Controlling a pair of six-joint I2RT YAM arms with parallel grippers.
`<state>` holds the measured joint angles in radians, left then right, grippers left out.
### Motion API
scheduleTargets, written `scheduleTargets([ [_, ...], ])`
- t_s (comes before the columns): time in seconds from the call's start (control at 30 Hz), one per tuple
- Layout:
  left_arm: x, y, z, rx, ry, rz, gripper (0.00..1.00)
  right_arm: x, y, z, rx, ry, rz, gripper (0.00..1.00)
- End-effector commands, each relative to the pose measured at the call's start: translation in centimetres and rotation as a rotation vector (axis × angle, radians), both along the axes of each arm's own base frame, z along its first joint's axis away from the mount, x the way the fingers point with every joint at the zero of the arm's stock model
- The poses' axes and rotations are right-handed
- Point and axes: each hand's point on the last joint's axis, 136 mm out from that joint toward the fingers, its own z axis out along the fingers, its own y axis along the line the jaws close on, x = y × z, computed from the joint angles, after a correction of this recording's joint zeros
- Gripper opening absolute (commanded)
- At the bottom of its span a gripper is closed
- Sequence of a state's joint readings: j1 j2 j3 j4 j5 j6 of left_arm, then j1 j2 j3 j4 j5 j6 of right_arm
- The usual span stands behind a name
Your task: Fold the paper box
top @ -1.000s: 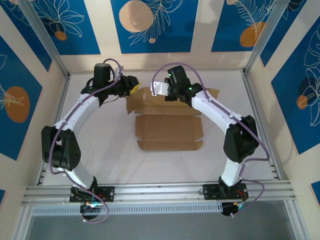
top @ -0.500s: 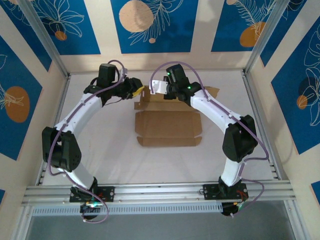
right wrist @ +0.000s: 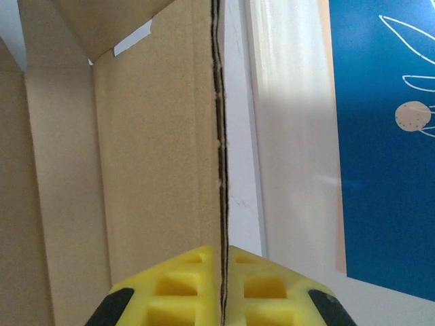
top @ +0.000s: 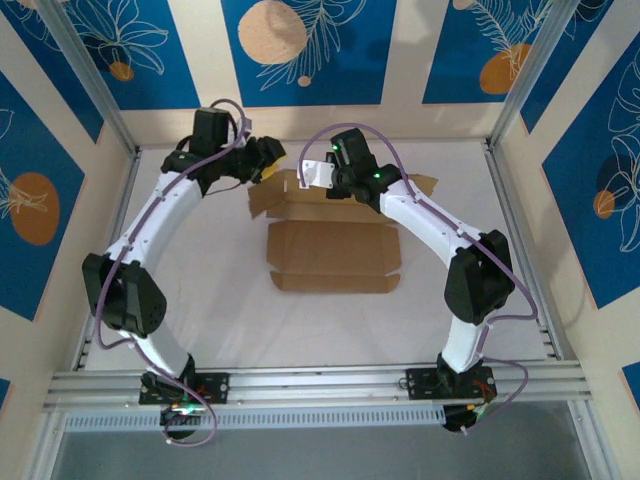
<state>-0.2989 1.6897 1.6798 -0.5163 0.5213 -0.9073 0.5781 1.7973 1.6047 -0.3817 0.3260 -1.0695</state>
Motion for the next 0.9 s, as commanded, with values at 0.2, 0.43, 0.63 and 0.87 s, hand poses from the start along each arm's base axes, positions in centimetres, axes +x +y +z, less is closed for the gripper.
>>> scheduleTargets([
  [0.2, -2.6, 2.9, 3.3, 0.008, -0.063, 0.032, 0.49, -0.8, -0.5, 5.1, 0.096, -0.039, -0.001, 0.0],
  [0.43, -4.2, 4.1, 0.9, -0.097, 0.084, 0.141, 0.5, -1.8, -1.1, 7.3, 0.1, -0.072, 0.008, 0.0],
  [0.63, -4.6, 3.2, 2.7, -0.249, 0.1, 0.158, 0.53, -2.6, -0.8, 8.1, 0.078, -0.091, 0.019, 0.0],
  [0.87, -3.9, 4.2, 3.1, -0.274, 0.076, 0.211, 0.6, -3.2, -0.4, 7.7, 0.054, -0.076, 0.021, 0.0],
])
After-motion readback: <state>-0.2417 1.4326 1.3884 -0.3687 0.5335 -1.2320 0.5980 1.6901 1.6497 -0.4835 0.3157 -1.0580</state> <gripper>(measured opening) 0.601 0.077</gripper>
